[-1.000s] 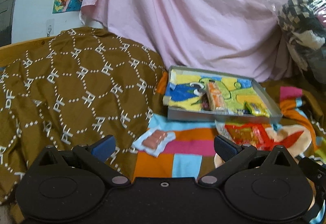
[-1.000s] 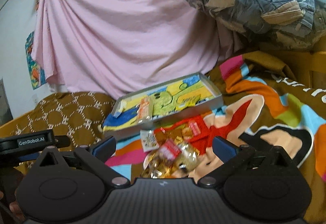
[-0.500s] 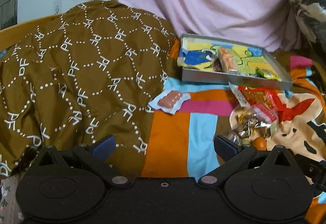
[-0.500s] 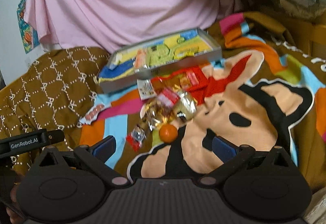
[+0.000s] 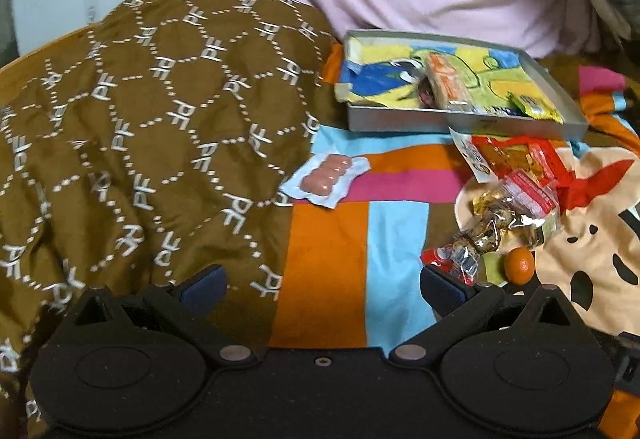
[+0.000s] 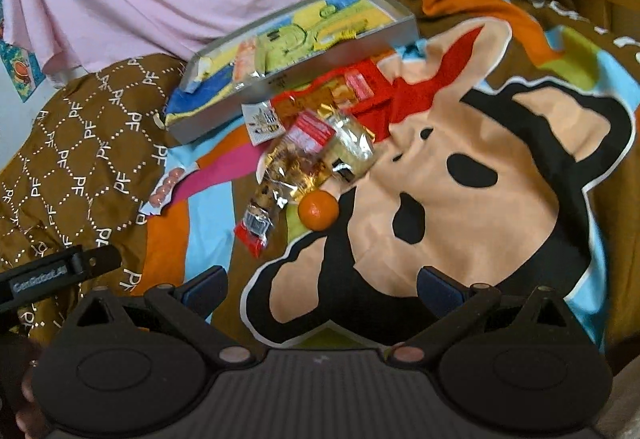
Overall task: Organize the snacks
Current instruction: 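Withdraw both tools from the tray toward the snack pile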
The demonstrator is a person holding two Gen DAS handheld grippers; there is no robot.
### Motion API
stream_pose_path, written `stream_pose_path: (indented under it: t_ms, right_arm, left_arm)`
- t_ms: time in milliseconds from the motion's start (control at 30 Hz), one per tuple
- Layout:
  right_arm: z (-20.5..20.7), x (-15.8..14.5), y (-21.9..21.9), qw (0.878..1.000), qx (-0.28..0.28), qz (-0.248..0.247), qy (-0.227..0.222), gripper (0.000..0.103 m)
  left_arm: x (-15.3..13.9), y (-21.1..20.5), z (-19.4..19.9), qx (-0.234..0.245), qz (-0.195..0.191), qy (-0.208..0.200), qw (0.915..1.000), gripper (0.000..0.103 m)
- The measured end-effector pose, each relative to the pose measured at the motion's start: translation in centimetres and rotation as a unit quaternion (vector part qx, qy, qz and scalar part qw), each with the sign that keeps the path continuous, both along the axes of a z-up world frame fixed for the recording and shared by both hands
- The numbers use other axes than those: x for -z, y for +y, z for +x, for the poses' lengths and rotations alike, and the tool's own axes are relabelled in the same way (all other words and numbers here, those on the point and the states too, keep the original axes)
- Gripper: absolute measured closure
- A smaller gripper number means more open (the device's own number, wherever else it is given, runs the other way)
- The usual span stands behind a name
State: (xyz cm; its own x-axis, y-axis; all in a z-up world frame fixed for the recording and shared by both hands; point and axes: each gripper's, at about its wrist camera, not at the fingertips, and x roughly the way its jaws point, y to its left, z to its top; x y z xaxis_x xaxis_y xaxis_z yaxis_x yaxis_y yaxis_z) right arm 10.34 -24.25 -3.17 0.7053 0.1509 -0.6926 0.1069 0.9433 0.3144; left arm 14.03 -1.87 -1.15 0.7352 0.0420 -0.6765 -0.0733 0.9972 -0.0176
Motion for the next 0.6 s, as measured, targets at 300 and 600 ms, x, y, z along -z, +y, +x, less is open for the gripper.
stream_pose_path:
  t_ms: [300,600]
  right_arm:
    - [2.0,0.4,0.1,0.999,-0.016,-0.036,-0.001,0.000]
    - [7.5,0.9,-0.3,0.989,-0.096,-0.106,-0.020,0.000]
  left_arm:
    - [2.3,-1.4,4.7,0.099,-0.004,0.015,0.9949,0.001]
    - [3.2,-1.7,8.4,0.183,-0.015,-0.012,0.9830,0.001]
